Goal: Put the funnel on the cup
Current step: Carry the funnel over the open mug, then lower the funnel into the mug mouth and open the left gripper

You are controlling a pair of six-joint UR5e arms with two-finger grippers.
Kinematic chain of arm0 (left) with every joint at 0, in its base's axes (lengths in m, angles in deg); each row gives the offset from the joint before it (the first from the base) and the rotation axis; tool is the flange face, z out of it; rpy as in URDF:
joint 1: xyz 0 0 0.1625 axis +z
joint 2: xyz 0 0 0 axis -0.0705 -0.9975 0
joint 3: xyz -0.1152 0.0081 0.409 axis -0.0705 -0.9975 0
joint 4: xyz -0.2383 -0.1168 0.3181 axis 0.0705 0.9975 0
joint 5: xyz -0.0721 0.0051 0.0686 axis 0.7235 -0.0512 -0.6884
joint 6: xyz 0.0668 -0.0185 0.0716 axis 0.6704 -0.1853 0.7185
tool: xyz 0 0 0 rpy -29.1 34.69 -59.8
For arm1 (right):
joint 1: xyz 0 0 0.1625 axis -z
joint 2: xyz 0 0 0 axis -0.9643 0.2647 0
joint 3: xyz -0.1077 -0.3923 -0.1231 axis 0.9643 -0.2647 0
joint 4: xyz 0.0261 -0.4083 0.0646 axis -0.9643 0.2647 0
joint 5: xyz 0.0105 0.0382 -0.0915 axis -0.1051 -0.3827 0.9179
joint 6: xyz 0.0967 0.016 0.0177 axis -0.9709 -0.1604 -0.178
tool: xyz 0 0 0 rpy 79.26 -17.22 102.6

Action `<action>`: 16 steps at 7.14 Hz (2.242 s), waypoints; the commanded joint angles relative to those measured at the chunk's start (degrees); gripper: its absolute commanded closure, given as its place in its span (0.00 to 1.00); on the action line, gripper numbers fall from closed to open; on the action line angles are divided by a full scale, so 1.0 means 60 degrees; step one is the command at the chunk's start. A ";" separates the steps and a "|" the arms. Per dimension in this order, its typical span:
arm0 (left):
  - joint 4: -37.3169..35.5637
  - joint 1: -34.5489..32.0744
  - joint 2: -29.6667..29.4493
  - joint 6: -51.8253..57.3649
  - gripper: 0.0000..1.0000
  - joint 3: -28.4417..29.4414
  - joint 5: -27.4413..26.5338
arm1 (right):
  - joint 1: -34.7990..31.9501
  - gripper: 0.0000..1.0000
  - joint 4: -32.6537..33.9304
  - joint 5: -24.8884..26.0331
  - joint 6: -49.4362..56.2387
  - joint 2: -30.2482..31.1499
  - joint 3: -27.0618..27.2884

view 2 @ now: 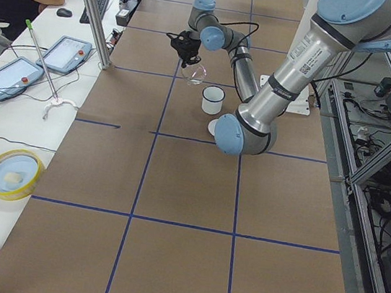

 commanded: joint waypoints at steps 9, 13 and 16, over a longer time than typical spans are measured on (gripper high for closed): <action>-0.0975 0.1326 -0.0502 0.0583 1.00 0.1445 0.0056 | 0.0000 0.00 0.0000 0.0000 0.0000 0.0000 -0.0012; -0.0509 0.1487 -0.0414 0.0598 1.00 0.1648 0.0056 | 0.0000 0.00 0.0000 0.0000 0.0000 0.0000 0.0003; -0.0432 0.1488 -0.0384 0.0598 1.00 0.1680 0.0056 | 0.0000 0.00 0.0000 0.0000 0.0000 0.0000 0.0003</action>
